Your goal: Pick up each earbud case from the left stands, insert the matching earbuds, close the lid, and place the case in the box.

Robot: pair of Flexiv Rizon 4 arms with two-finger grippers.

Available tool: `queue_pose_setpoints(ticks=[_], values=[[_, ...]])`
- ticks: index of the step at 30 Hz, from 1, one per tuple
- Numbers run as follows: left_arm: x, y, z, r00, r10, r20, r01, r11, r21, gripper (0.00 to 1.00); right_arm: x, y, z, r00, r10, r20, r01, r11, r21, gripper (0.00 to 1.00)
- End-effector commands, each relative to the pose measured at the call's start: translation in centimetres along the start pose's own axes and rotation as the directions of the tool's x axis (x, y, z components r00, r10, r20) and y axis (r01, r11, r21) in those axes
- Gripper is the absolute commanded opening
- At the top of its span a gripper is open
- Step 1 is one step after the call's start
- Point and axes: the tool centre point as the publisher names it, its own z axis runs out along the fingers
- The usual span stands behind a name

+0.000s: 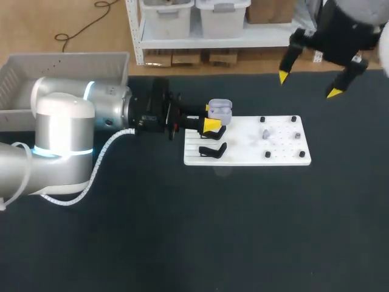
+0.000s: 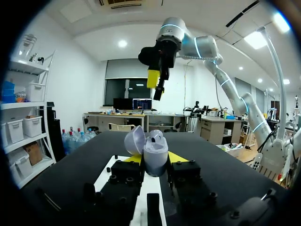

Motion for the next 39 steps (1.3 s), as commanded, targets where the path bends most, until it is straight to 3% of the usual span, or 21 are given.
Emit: queue_pose_setpoints(ticks=[1,18,39], values=[[0.1,-0.1,0.0,1.0,0.003,0.003,-0.003,1.0,-0.002,0.0,-0.4,0.9,2.8,1.0,0.008,-0.005,-0.008,1.0,0.027,1.0],[0.1,-0.1,0.0,1.0,0.003,0.003,-0.003,1.0,-0.002,0.0,-0.5,1.2,9.5,0.99,0.089,-0.109,-0.081,0.994,0.08,1.0],[0.1,-0.1,0.0,1.0,0.003,0.003,-0.003,1.0,-0.002,0.0,-0.5,1.2,9.5,0.99,0.089,-0.109,-0.081,0.994,0.08,1.0]])
